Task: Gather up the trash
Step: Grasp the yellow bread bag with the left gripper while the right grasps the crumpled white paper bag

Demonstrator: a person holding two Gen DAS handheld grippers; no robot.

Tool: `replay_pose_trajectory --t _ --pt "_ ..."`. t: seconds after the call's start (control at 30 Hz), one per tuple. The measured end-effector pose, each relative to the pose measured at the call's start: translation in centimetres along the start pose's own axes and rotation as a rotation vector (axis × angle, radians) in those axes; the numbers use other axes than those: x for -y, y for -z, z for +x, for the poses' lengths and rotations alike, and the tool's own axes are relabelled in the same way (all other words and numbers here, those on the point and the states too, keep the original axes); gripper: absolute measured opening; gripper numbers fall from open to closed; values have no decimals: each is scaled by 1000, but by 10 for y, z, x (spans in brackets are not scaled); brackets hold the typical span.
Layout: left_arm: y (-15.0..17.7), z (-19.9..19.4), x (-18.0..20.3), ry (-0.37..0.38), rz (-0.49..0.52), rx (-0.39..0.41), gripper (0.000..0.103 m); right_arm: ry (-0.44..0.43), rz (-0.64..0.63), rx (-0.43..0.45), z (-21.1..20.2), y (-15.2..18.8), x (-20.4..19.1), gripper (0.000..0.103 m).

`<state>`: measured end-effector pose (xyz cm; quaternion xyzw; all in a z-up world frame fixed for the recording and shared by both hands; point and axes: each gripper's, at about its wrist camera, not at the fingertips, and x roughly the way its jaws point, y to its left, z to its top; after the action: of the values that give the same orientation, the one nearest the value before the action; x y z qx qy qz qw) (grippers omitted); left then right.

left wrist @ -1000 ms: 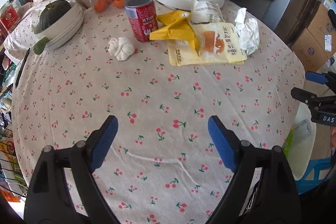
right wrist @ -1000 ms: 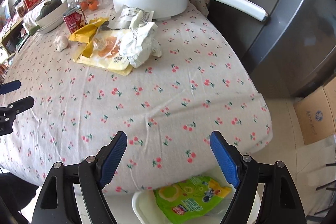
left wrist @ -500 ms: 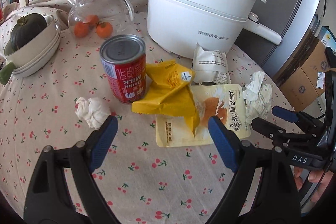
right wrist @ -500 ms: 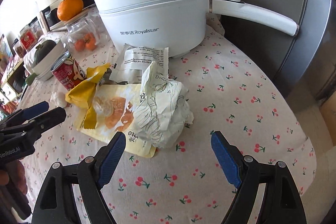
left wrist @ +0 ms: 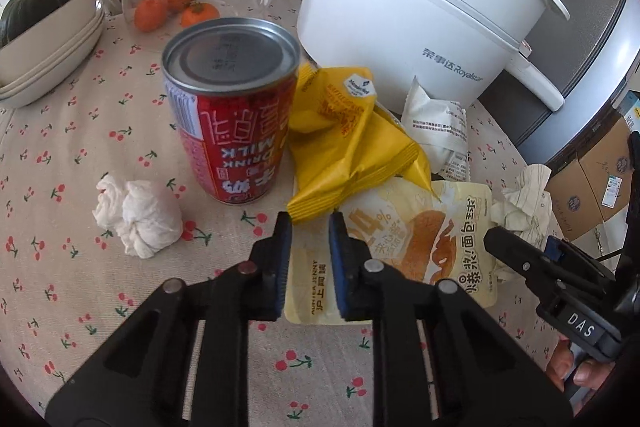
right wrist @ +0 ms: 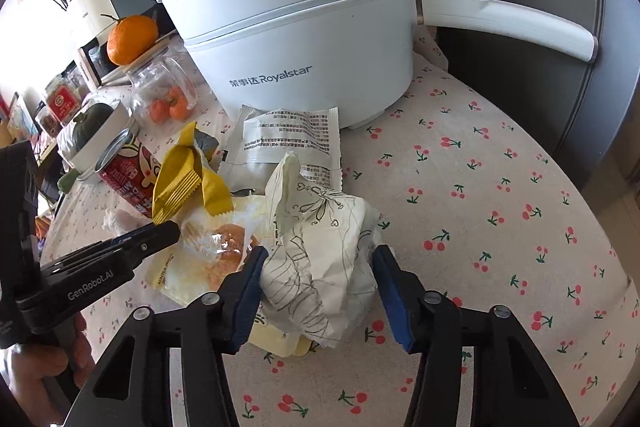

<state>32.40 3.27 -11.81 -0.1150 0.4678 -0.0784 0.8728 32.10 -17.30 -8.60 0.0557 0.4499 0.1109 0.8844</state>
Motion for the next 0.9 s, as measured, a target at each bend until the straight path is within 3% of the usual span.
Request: replay_pose_trajectory --t 0.17,0.23,0.3,0.4,0.5,0.57,0.73,0.9 --pt "9 -15 10 -10 67 -1 18 11 50 -11 -6 -1 6 45" --pt "12 -23 22 -27 136 12 27 8 58 -16 -11 -1 9 45" --pt "14 -32 37 -40 204 39 48 -4 49 -15 -17 -2 12 45" --pt "6 -40 58 -80 282 85 63 -11 32 -12 -26 0 16 45" --pt "-9 -35 77 -102 328 84 63 -12 19 -5 -35 2 22 45" --pt "-15 -27 87 -78 365 53 63 -10 22 4 -41 1 29 45" --pt "0 -7 105 22 458 -57 63 -7 74 9 -52 1 57 45" --pt "21 -5 122 50 484 -112 68 17 94 1 -60 6 79 45"
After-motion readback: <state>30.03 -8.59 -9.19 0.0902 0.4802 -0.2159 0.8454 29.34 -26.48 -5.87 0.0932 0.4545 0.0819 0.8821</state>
